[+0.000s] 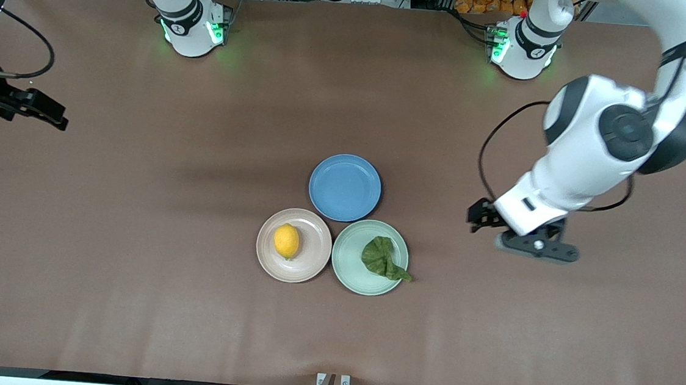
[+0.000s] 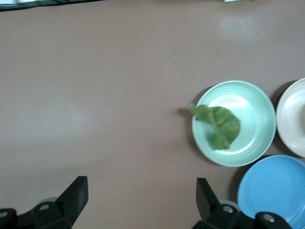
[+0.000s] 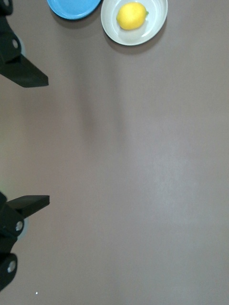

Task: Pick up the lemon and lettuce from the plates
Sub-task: 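Lower the left gripper onto the lettuce while the right gripper approaches the lemon, then grasp and lift the lettuce with the left gripper while the right gripper descends, then place the lettuce on the table beside the plates and open the left gripper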

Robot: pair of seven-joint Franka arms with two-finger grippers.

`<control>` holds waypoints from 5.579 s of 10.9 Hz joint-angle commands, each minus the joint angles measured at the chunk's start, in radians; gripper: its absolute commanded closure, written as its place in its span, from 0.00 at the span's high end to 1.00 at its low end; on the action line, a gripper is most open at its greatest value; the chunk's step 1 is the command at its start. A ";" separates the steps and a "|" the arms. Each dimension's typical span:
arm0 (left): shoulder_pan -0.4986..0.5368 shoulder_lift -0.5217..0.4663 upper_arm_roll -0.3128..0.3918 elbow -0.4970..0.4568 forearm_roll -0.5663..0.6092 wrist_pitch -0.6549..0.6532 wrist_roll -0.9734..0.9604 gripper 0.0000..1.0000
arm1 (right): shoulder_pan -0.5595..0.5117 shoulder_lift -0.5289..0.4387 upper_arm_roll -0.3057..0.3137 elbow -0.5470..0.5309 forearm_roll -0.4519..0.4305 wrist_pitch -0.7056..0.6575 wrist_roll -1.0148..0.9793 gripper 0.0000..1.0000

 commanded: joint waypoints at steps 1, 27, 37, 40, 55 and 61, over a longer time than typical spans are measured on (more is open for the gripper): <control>-0.084 0.163 0.007 0.042 -0.040 0.197 -0.145 1.00 | 0.062 0.015 0.001 0.021 -0.003 -0.016 0.019 1.00; -0.268 0.538 0.055 0.137 0.011 0.499 -0.397 0.00 | 0.371 0.492 0.002 0.036 0.272 0.412 0.330 1.00; -0.236 0.354 0.057 0.126 0.011 0.359 -0.472 0.00 | 0.440 0.654 0.002 0.049 0.359 0.663 0.441 1.00; -0.143 0.263 0.055 0.114 0.015 0.248 -0.462 0.00 | 0.452 0.700 0.001 0.055 0.358 0.732 0.439 1.00; 0.178 0.326 0.050 -0.003 0.015 0.131 -0.034 0.39 | 0.477 0.800 -0.004 0.079 0.296 0.861 0.427 1.00; 0.230 0.184 0.052 0.000 0.014 0.056 0.084 1.00 | 0.474 0.823 -0.004 0.111 0.296 0.863 0.425 1.00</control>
